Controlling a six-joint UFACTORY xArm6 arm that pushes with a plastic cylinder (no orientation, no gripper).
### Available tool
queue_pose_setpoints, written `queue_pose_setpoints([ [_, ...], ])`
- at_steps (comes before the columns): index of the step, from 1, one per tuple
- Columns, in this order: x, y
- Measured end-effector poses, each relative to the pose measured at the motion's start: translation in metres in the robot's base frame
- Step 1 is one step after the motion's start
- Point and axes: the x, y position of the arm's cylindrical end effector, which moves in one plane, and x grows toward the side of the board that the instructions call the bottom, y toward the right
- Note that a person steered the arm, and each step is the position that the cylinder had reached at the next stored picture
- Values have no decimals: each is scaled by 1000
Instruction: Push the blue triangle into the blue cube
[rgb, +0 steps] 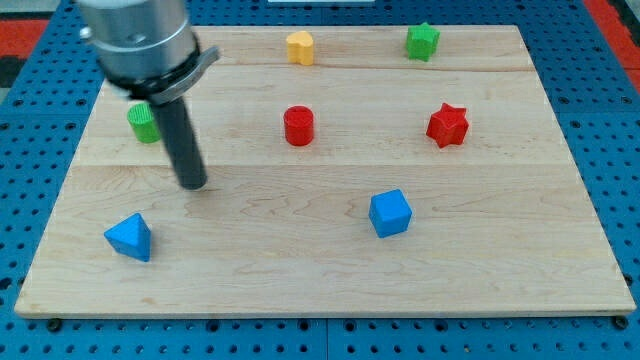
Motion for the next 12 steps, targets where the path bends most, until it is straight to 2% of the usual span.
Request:
queue_pose_setpoints([
  [1,21,-79],
  [2,46,-102],
  [3,69,-83],
  [5,58,4],
  [6,77,1],
  [7,76,15],
  [12,34,180],
])
